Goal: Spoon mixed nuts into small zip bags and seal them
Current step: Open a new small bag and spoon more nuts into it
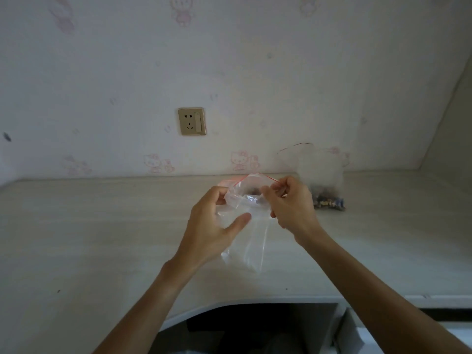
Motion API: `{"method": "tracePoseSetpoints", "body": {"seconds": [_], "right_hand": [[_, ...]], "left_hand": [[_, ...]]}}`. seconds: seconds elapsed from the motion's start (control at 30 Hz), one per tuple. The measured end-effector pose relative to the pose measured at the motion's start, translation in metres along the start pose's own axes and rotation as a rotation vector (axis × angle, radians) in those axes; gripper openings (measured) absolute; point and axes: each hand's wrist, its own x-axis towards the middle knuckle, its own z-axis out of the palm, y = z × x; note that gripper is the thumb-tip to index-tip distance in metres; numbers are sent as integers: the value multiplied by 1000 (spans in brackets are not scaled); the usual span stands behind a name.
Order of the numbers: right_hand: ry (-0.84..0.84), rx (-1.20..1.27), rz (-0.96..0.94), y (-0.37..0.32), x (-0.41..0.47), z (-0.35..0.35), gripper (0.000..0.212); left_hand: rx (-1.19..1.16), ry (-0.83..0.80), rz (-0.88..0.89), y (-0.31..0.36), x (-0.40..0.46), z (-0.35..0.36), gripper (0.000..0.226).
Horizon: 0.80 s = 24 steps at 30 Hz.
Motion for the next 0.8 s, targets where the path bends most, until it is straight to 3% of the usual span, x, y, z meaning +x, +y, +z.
{"method": "tracePoseSetpoints", "body": {"seconds": [0.1, 0.2, 0.33, 0.43, 0.53, 0.6, 0.7, 0.8], "right_hand": [[155, -146, -142, -2, -8, -1, 28], [216, -185, -241, -4, -15, -1, 32], [279, -161, -321, -10, -16, -10, 31], [272, -100, -294, -14, -13, -22, 25], [194, -11, -212, -17, -13, -33, 23], [111, 144, -81, -18, -13, -38, 24], [-20, 444, 151, -17, -12, -45, 25], [-157, 715, 335, -11, -11, -51, 10]], "left_hand": [[100, 32, -90, 12, 0, 5, 56], [115, 183, -125, 23, 7, 9, 51], [175, 270, -40, 25, 14, 5, 30], [156, 289, -28, 23, 17, -4, 12], [76, 282, -71, 22, 19, -8, 16], [-85, 266, -158, 26, 19, -7, 18], [-548, 243, -393, 33, 20, -4, 16], [-892, 166, -589, 37, 22, -2, 14]]}}
